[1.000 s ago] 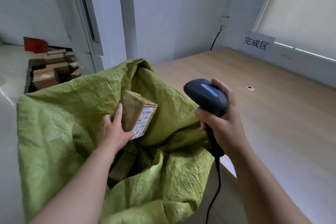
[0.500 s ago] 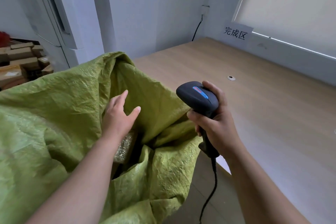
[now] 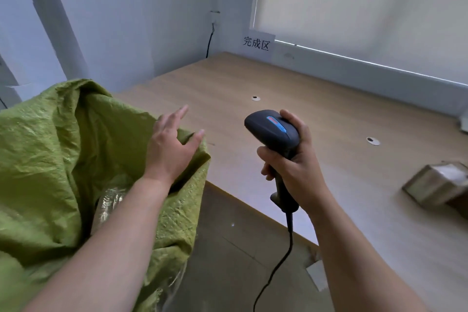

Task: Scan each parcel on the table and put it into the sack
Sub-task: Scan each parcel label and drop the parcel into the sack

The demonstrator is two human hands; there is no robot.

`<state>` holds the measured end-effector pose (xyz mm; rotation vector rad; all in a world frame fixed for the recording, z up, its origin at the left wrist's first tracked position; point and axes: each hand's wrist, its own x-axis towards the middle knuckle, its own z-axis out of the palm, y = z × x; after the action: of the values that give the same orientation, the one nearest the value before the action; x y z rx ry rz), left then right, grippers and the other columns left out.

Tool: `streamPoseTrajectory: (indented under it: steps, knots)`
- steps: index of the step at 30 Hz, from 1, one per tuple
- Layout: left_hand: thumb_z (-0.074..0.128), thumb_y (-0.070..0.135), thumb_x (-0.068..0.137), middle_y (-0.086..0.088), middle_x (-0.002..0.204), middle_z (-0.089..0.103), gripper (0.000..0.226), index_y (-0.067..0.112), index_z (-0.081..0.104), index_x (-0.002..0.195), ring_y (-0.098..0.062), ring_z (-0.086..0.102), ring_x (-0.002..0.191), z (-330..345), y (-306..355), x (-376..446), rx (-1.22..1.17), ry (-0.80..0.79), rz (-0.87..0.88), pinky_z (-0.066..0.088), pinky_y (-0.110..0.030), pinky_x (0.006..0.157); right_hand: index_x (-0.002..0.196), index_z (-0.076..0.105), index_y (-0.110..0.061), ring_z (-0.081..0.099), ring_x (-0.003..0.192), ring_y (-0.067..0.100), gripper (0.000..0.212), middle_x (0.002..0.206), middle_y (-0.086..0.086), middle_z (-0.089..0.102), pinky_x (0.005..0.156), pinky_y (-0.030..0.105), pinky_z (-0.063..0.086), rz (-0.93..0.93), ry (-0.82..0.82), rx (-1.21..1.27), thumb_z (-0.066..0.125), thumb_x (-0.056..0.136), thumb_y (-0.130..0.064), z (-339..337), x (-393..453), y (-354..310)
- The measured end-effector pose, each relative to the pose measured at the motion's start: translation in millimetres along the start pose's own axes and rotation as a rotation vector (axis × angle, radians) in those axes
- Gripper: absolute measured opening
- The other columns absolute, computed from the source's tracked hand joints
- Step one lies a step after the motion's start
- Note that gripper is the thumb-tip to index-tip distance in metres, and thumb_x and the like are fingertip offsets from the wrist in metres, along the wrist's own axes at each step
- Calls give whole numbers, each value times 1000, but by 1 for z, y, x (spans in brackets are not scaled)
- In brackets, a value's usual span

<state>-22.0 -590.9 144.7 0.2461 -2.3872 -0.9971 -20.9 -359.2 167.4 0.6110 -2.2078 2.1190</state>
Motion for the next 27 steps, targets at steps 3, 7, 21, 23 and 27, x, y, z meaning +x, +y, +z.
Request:
streamPoseTrajectory:
  steps: [3,7,21,23,27]
  knots:
    - [63,38,88,-8,140,42,61,26,39,143,-25,41,129,29,38,-21,-14,-55,47,41,-43,102,124,38,-47,67,63,27,66,114,-3,60,63,39,55,43,19,-7,65,89,2,-44,-25,-6]
    - [64,36,88,-8,135,46,62,23,40,143,-26,42,125,74,90,-52,-4,-128,127,40,-42,101,121,38,-52,57,52,22,67,109,-1,59,52,35,50,67,119,-59,67,88,-1,-102,-64,-10]
    - [69,31,85,-6,129,53,61,17,46,140,-22,45,122,243,264,-168,-180,-391,452,32,-24,92,120,46,-54,51,52,22,70,120,6,54,47,28,45,63,508,-138,73,83,0,-295,-210,-18]
    - [69,31,85,-7,129,53,62,16,45,140,-23,46,121,262,282,-182,-193,-436,500,33,-25,91,119,46,-55,51,52,20,71,121,9,53,47,27,45,62,570,-149,72,84,1,-314,-228,-19]
    - [67,34,86,-7,132,52,63,16,42,142,-23,46,122,294,309,-203,-190,-513,585,36,-27,91,120,45,-52,51,51,15,70,123,12,50,46,25,45,68,685,-158,71,84,3,-343,-254,-19]
